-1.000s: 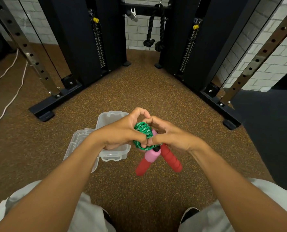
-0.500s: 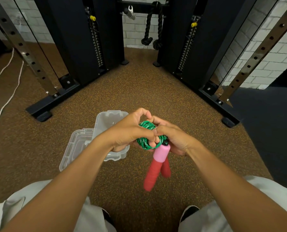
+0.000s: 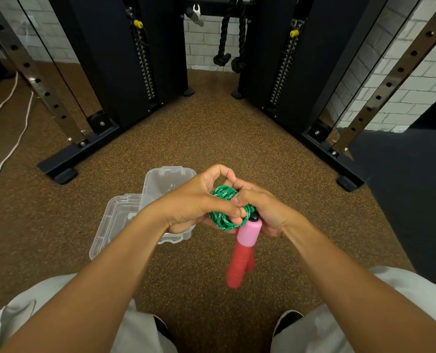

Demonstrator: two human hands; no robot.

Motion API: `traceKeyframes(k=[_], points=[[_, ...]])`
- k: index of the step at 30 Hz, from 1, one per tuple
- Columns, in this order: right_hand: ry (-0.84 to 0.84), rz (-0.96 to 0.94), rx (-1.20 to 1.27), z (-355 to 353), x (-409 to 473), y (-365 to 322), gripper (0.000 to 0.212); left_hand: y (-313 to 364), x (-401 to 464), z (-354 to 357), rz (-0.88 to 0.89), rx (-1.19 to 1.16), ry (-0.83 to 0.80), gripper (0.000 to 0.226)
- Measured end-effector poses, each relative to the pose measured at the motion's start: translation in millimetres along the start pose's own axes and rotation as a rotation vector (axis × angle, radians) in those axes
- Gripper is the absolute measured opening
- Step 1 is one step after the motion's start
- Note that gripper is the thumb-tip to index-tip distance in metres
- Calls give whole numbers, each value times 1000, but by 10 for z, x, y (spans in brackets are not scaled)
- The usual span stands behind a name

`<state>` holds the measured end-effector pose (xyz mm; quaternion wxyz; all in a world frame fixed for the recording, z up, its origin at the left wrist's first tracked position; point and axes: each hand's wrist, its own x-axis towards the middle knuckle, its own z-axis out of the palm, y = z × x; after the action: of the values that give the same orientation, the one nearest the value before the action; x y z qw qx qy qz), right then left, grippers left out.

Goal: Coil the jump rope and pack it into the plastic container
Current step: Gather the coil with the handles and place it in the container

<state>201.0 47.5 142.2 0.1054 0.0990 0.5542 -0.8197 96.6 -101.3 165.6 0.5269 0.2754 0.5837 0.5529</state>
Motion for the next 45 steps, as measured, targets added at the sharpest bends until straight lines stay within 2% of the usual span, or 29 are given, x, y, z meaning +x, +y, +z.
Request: traceKeyframes(k=[3, 6, 8, 11, 17, 21, 27, 31, 36, 40, 43, 45], points=[[0, -19, -23, -24, 0, -7, 24, -12, 23, 50, 0, -30, 29, 61], [13, -4, 77, -57, 3, 40, 36, -20, 15, 70, -39, -159, -12, 65], [10, -2, 92, -83, 1, 35, 36, -44, 5, 61, -48, -252, -42, 61], [14, -42, -186, -111, 17, 20, 22, -88, -36, -9, -71, -221, -9, 58], [37, -79, -470, -54, 51, 42, 40, -67, -52, -87, -158, 9, 26, 71], [-29, -50, -677, -54, 42, -13, 41, -72, -31, -110, -222, -9, 47, 81], [7, -54, -637, -19, 43, -77, 28, -46, -7, -99, -212, -60, 67, 78], [70, -119, -608, -4, 58, -64, 24, -22, -9, -80, -165, 33, 132, 71], [136, -259, -616, -7, 136, -99, 26, 10, 19, -27, -10, 191, 312, 74], [268, -292, -533, -9, 187, -60, 26, -13, 28, -67, 129, 328, 472, 73], [307, -268, -481, 12, 204, -52, 27, -34, 40, -139, 169, 334, 465, 63], [317, -269, -477, 28, 220, -44, 27, -82, 61, -178, 172, 315, 445, 65]])
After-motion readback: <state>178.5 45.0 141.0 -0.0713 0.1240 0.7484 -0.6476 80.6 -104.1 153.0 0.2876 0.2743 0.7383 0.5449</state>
